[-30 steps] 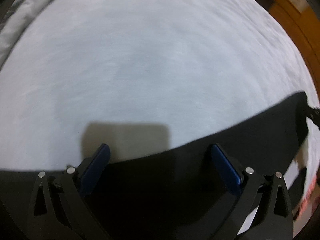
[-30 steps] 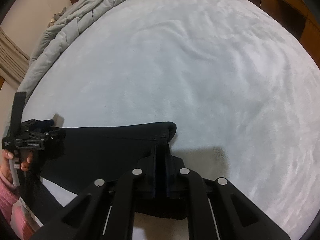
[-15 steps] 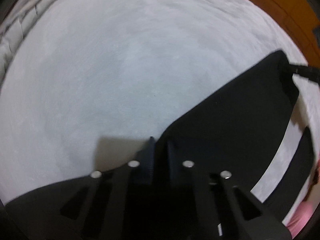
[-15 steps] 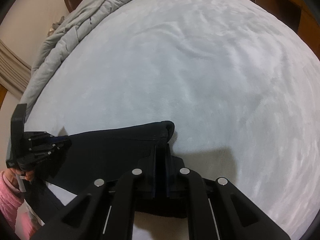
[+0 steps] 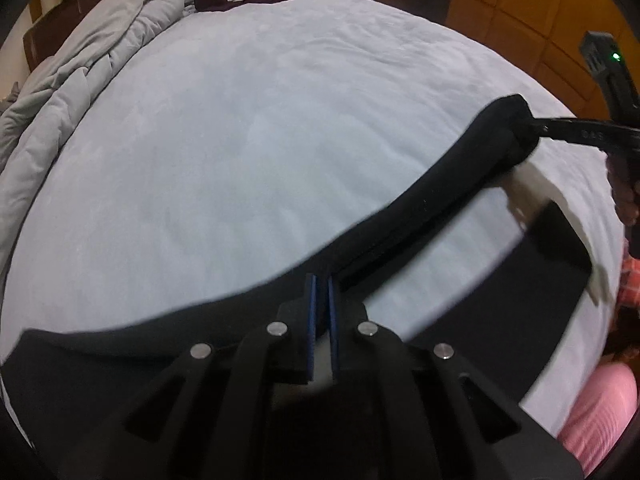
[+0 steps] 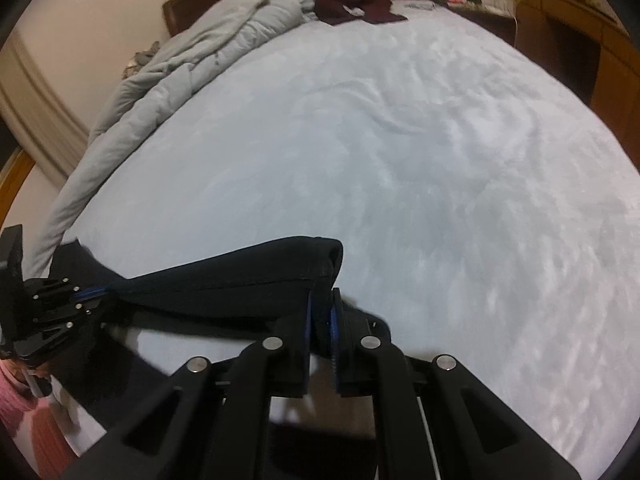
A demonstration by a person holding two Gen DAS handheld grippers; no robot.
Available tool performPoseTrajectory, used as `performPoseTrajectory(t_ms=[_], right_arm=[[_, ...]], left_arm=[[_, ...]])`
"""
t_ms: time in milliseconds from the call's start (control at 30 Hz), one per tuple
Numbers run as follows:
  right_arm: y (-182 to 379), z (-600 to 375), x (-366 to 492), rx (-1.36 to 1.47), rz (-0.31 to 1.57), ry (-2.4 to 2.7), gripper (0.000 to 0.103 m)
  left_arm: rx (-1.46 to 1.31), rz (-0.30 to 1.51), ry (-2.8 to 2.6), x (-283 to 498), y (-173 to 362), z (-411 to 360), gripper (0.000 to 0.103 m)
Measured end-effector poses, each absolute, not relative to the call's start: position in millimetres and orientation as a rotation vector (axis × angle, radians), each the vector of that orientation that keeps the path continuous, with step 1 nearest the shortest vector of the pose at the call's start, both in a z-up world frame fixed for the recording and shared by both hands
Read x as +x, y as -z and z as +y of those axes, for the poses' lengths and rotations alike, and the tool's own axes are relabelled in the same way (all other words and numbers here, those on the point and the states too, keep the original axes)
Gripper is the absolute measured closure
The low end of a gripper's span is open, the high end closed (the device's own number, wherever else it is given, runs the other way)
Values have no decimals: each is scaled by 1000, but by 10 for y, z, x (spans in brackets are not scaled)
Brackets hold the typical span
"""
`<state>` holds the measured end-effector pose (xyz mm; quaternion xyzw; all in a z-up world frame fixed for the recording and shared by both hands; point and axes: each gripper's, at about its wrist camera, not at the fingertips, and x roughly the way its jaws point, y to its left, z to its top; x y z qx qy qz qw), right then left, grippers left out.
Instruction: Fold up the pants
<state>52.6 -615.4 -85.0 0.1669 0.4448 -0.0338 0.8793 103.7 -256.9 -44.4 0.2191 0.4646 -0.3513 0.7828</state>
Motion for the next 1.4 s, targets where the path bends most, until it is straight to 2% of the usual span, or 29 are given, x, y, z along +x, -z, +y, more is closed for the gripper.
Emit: performPoseTrajectory(t_ms=[200, 300, 333, 367, 500, 667, 733, 933, 1000, 1033, 1067, 1133, 1167, 1400], right_arm=[[927, -5780, 78, 252, 958, 76, 94], [1027, -5662, -138, 248, 991, 88, 90], [1065, -5629, -206, 239, 1012, 106, 83], [1095, -5602, -266, 231, 1031, 126, 71], [1135, -5542, -443, 257, 1088, 143, 66], [1141, -5591, -630, 521, 1125, 81, 42], [1191, -5596, -684, 640, 1121, 20, 38], [1416, -5713, -554, 900, 1085, -28, 36], [1466, -5778, -473, 933, 1067, -1, 37], [1487, -5805, -439, 942, 1061, 16, 45], [1506, -5820, -415, 953, 1054, 19, 69], [1544, -5813, -406, 960, 1065, 25, 94], [1546, -5801, -408, 955, 1074, 32, 96], [1295, -5757, -654, 817, 1064, 125, 97]], left_arm=[[485, 1015, 776, 364, 510, -2290, 99], [522, 1010, 777, 113, 598, -2206, 99], [524, 1015, 775, 54, 627, -2186, 99], [529, 1023, 772, 17, 671, -2177, 99], [510, 1050, 744, -5, 828, -2129, 99], [538, 1033, 716, -10, 945, -2190, 98], [540, 1029, 715, -11, 968, -2192, 98], [549, 1027, 722, -6, 976, -2204, 97], [554, 1028, 723, -12, 968, -2207, 97], [557, 1027, 724, -19, 961, -2205, 97], [562, 1025, 729, -32, 949, -2204, 97], [574, 1019, 742, -61, 927, -2201, 97], [583, 1015, 749, -83, 912, -2200, 97], [551, 1053, 849, -341, 777, -2213, 97]])
